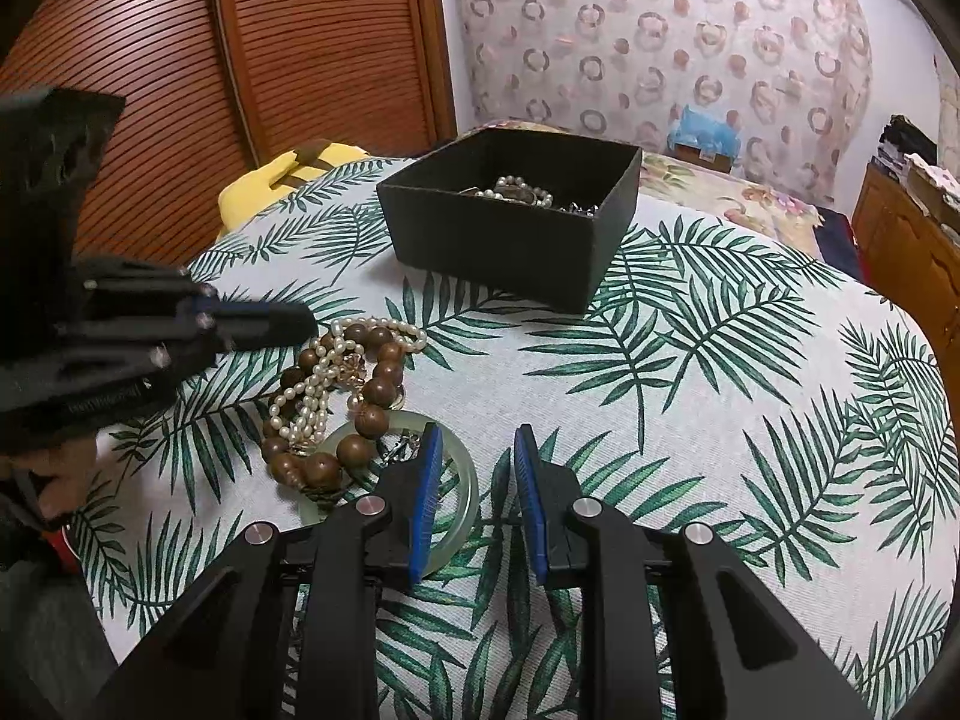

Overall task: Organize jewelry
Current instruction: 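Close the left gripper on the pearl strand tangled with the bead bracelet, then lift the pearl strand with the left gripper while the right gripper grasps the brown bead bracelet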

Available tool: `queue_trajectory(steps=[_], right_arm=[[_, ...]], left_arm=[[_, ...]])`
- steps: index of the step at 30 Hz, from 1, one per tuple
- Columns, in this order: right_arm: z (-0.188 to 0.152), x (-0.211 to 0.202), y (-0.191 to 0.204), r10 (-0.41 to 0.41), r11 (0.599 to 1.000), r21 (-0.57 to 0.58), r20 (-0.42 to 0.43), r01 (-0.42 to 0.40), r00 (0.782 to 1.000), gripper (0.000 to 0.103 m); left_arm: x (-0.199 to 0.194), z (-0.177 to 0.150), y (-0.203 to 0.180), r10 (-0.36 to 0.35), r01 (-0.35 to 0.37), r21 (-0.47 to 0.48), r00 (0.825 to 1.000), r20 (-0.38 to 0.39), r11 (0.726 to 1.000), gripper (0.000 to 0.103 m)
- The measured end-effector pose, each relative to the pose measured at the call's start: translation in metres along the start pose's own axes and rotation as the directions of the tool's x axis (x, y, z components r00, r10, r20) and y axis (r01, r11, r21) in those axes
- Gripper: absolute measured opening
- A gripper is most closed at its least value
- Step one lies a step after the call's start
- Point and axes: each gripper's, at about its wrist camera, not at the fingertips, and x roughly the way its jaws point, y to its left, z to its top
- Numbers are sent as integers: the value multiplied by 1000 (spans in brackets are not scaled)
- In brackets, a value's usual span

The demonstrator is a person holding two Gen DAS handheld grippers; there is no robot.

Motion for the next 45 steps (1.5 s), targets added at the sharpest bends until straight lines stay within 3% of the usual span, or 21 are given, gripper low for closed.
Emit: queue_trajectory(steps=[8, 16, 17, 34, 45], right_arm=[[1, 0, 0, -1, 1000, 0, 0, 1, 1000, 27], [1, 0, 0, -2, 1000, -1, 0, 2, 1000, 27], [1, 0, 0, -2, 1000, -2, -1, 2, 1000, 27], [1, -1, 0, -1, 1000, -1, -2, 1, 1000, 27], [4, -2, 14, 17, 999, -31, 17, -17, 1000, 27]], left_arm=[[18, -6, -1, 8, -8, 5, 998, -57, 1000, 9], [21, -5, 0, 3, -3, -2, 999, -49, 1000, 7], [20, -5, 0, 5, -5, -1, 999, -42, 1000, 4], [-35, 11, 21, 22, -15, -58, 993, 114, 998, 3], [-77, 27, 19, 24, -14, -47, 975, 221, 999, 3]])
